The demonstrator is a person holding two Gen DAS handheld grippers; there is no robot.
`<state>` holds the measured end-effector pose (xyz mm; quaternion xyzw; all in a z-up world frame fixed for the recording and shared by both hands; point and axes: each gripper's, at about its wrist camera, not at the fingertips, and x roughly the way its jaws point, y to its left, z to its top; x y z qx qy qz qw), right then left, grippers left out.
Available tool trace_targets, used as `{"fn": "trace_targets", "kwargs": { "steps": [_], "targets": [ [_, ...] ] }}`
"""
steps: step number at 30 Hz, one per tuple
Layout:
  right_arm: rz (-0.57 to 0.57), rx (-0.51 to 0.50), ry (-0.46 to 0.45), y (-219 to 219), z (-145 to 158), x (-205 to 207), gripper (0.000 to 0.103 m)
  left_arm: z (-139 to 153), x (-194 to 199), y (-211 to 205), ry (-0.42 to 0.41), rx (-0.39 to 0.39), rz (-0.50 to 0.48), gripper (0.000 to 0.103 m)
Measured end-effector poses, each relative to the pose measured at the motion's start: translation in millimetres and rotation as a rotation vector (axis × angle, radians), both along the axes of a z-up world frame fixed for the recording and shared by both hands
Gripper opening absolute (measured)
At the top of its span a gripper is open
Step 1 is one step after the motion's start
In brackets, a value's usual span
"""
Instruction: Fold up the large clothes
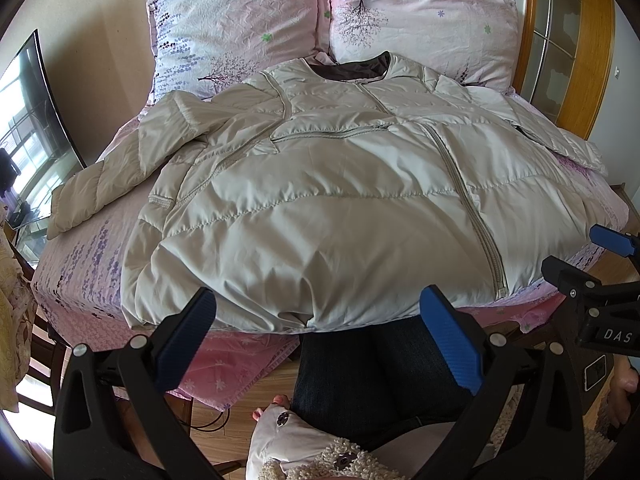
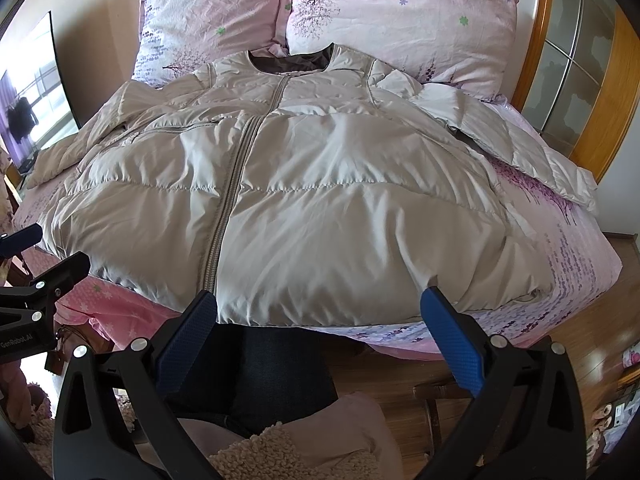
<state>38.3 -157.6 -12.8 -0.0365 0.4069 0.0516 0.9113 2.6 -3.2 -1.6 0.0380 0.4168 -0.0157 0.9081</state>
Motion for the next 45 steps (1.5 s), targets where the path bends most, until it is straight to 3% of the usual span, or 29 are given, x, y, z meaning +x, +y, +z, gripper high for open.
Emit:
{"fn": "trace_targets", "kwargs": {
  "steps": [10,15,18,24,27,30,33,35,40,45],
  "targets": [
    [0.002,0.013,0.001,-0.1,0.5,2.5,0.102,-1.1,-2.2,2.4,0.002,-0.003,0.0,0.101],
    [0.003,0.04,-0.001,-3.0,2.9,7.8,0.102,-4.7,4.3,8.7,0.021,-0.04,-0.013,0.101],
    [0.01,0.093,-0.015,-10.1,6.8,15.0,0.102,-4.7,9.9,13.0,0.03,-0.079,-0.03,0.101],
    [-0.041,0.295,-0.054,-50.3,20.5,42.4,0.102,7.3,22.5,23.9,-0.011,-0.127,-0.032,0.101],
    [-0.124,0.425,-0.08,-85.7,25.1,59.8,0.102,14.2,34.5,35.0,-0.042,-0.148,-0.008,0.101],
    [-0.274,0.557,-0.081,-137.8,25.6,80.4,0.102,23.3,45.8,47.0,-0.135,-0.153,0.01,0.101],
    [-0.412,0.657,-0.081,-184.6,19.7,95.6,0.102,31.5,62.5,61.5,-0.149,-0.185,0.008,0.101],
    [-0.539,0.774,-0.082,-228.7,10.1,107.1,0.1,36.6,75.7,70.9,-0.148,-0.213,0.011,0.101],
    [-0.766,0.944,-0.064,-316.9,-19.7,128.9,0.08,46.1,116.2,89.1,-0.145,-0.304,-0.035,0.101],
    [-0.927,0.971,-0.065,-369.7,-40.2,140.8,0.066,39.8,160.5,102.8,-0.06,-0.393,-0.009,0.101]
  ]
}}
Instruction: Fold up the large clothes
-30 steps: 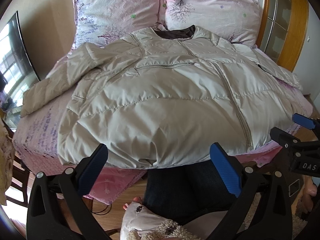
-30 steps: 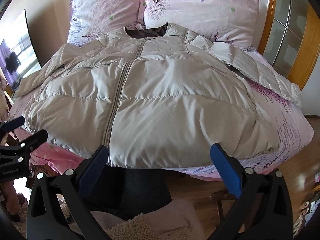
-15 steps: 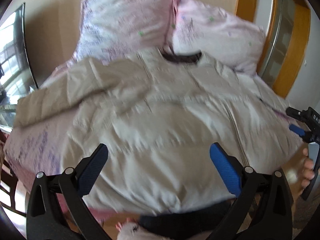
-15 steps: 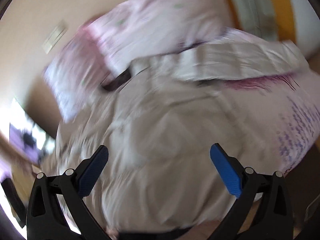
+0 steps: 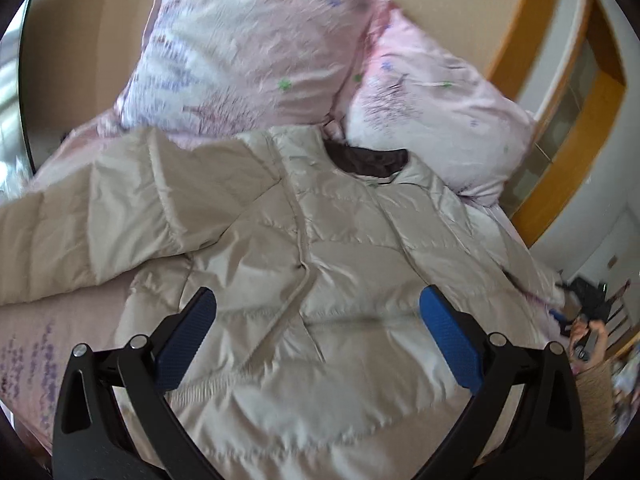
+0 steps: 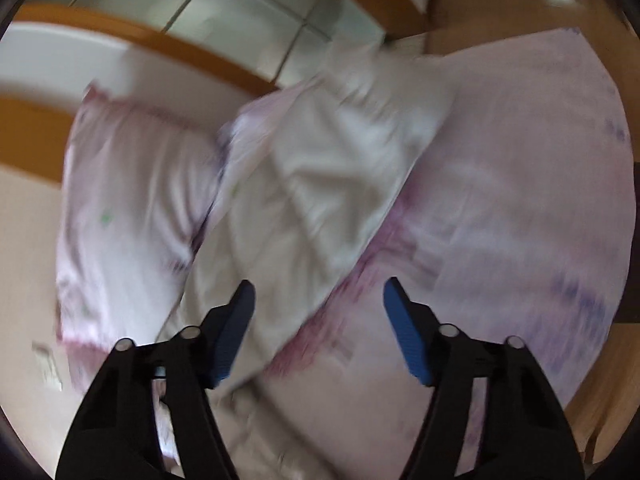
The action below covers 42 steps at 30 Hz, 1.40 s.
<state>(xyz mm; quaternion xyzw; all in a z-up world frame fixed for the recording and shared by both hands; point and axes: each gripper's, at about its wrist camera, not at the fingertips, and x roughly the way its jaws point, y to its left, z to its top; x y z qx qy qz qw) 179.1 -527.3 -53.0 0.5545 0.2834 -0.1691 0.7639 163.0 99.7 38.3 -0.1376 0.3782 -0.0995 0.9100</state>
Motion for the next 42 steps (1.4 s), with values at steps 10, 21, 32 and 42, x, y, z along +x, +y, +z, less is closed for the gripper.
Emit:
{"fn": "trace_targets", "kwargs": {
  "steps": [10,21,32,42],
  "targets": [
    [-0.101,-0.021,0.062,-41.6,-7.3,13.0,0.04,-0.2,54.0,-7.5,-0.035,0.028,-0.044,0.101],
    [-0.09,-0.394,0.169,-15.5,42.5,38.1,0.007,-5.2,81.8,-4.5,-0.074,-0.006,-0.013,0.101],
    [0.154,-0.806,-0.112,120.8,163.4,80.7,0.003,-14.4,89.3,14.7,-0.056,-0.142,0.015,0.101],
    [0.399,-0.831,-0.173,216.4,178.6,101.3,0.004,-16.2,93.9,11.5,0.018,-0.21,-0.067,0.101]
  ]
}}
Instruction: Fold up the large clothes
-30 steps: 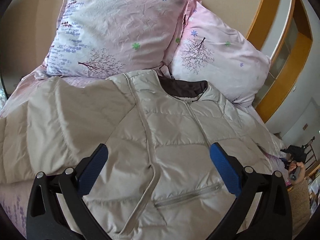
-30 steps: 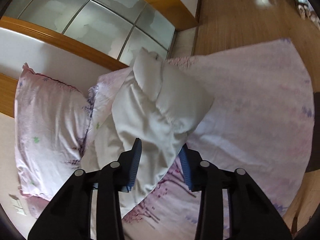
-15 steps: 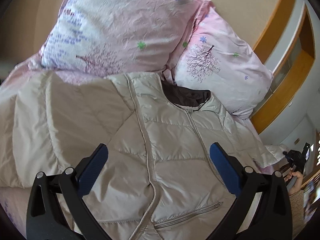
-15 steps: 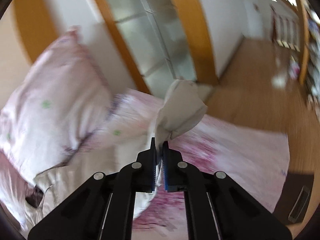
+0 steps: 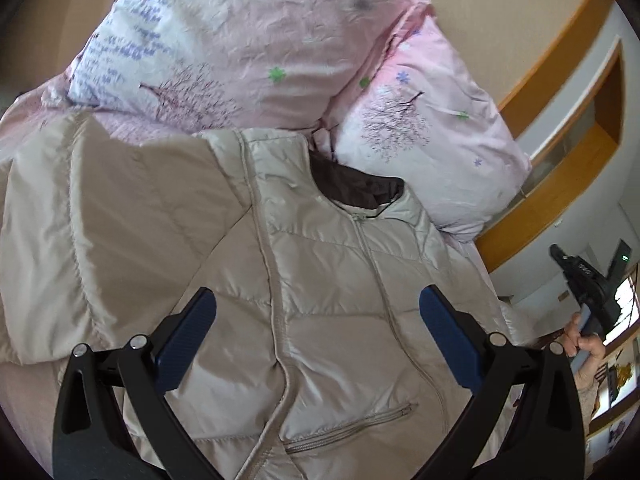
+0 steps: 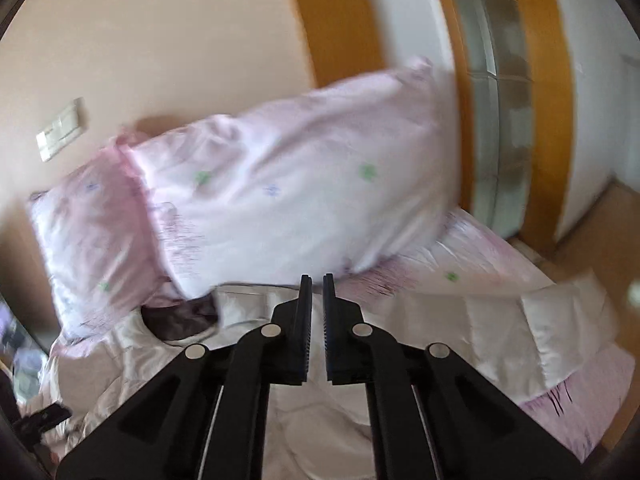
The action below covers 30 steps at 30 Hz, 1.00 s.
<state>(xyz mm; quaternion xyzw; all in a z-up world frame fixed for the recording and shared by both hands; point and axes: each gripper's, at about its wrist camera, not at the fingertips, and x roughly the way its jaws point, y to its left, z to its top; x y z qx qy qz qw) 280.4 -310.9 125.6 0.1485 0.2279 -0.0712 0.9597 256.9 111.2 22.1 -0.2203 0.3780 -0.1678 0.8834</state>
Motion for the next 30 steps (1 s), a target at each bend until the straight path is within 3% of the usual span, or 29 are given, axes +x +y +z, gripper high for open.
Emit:
{"fn": "trace_targets", "kwargs": {
  "steps": [1,3,4,5,9,15,18,22,27,30],
  "targets": [
    [-0.041,0.033,0.016,-17.8,-7.6,-1.6,0.004,1.2,-3.2,-0.1,-0.018,0.019,0.001,0.101],
    [-0.148,0.139,0.091,-58.9,-28.2,-12.3,0.022,0.8,-4.0,1.1,-0.025,0.027,-0.005,0.101],
    [-0.187,0.211,0.114,-78.3,-38.6,-18.3,0.054,-0.1,-2.5,2.1,-0.016,0.018,-0.008,0.101],
    [-0.236,0.296,0.13,-99.6,-49.1,-25.0,0.069,-1.6,-0.6,3.6,-0.002,-0.001,-0.012,0.101],
    [-0.509,0.677,0.201,-196.9,-119.4,-78.7,0.067,-5.5,6.4,2.5,0.028,-0.002,-0.018,0.101],
    [-0.636,0.905,0.232,-245.0,-184.3,-107.0,0.051,-11.3,14.6,-5.0,0.078,0.04,-0.03,0.101],
    [-0.635,0.921,0.206,-255.8,-194.5,-104.8,0.038,-11.4,15.4,-8.1,0.081,0.051,-0.034,0.101],
    [-0.631,0.866,0.182,-260.4,-195.2,-92.0,0.008,-11.4,14.6,-10.5,0.081,0.057,-0.041,0.101],
    [-0.559,0.549,0.126,-233.7,-140.8,-71.8,0.003,-10.8,17.2,-13.4,0.089,0.001,-0.057,0.101],
    [-0.447,0.38,0.059,-205.0,-96.5,-53.0,0.003,-6.3,19.8,-19.9,0.079,-0.032,-0.086,0.101]
  ]
}}
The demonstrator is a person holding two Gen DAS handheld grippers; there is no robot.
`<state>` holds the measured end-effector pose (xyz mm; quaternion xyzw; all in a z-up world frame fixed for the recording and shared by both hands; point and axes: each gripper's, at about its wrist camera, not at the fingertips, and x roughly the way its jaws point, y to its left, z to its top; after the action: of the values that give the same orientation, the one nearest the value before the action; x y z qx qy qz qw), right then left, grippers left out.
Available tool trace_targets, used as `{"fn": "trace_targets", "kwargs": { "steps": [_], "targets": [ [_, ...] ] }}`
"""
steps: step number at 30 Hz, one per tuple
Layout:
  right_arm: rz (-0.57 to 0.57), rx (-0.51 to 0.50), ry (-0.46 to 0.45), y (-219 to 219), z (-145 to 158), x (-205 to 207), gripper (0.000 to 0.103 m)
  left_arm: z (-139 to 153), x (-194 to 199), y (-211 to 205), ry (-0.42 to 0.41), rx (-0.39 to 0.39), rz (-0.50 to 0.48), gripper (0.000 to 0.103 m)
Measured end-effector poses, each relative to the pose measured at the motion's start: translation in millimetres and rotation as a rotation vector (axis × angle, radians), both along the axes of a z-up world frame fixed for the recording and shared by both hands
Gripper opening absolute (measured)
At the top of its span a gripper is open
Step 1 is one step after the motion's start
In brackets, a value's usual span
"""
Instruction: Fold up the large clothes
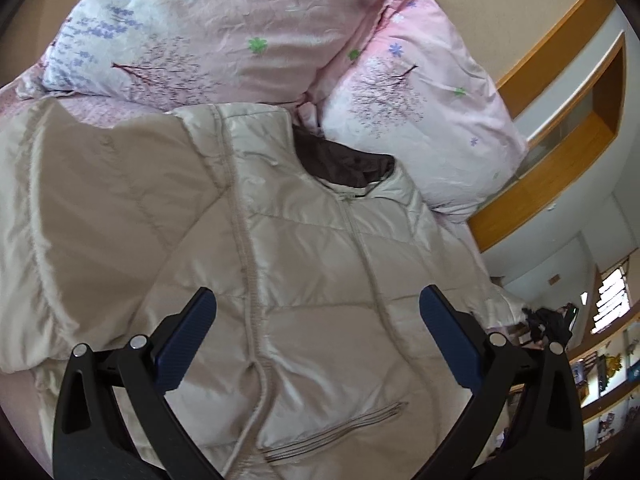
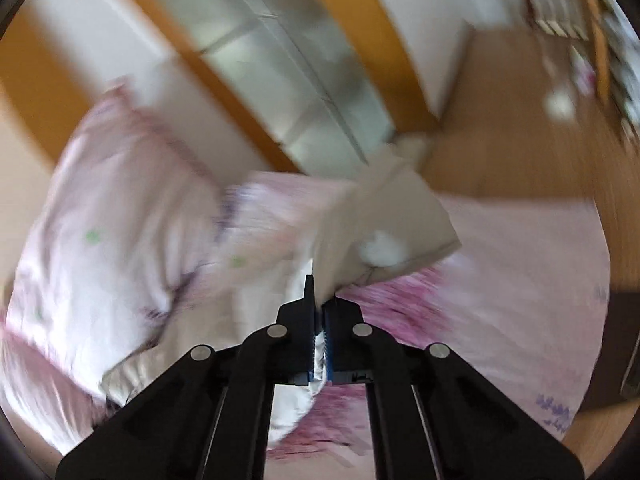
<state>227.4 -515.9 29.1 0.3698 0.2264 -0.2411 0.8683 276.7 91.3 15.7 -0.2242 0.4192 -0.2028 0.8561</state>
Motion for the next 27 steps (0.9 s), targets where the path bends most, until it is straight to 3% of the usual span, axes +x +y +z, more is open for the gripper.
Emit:
{"fn": "trace_targets", "kwargs": {
  "steps": [3,7,10,15,19,22,27],
  "targets": [
    [0.155,-0.15,-0.069,49.6,42.1,17.4,0.003,4.3,0.2,-7.7,-0.017,-0.016,-0.026,0.101],
    [0.409,-0.243,-0.122,127.2,70.1,41.0,0.003,10.0,2.0,-23.9,-0.029,-0.061,-0.087,0.101],
    [0.616,-0.267,-0.103,189.8,69.9,54.2,0.003,12.2,4.9,-36.9,-0.021,-0.103,-0.12,0.101],
    [0.934,-0.26,0.032,284.1,38.7,81.2,0.003,4.7,16.0,-51.8,0.063,-0.221,-0.139,0.101],
    [1.05,-0.305,0.144,330.8,18.2,85.5,0.003,-6.9,29.2,-69.1,0.141,-0.278,-0.154,0.101],
    [1.099,-0.37,0.229,351.3,5.3,86.7,0.004,-17.2,39.1,-78.0,0.187,-0.273,-0.133,0.101],
    [1.127,-0.488,0.3,361.3,4.4,68.2,0.018,-37.5,53.6,-88.1,0.278,-0.285,-0.112,0.093]
  ]
}}
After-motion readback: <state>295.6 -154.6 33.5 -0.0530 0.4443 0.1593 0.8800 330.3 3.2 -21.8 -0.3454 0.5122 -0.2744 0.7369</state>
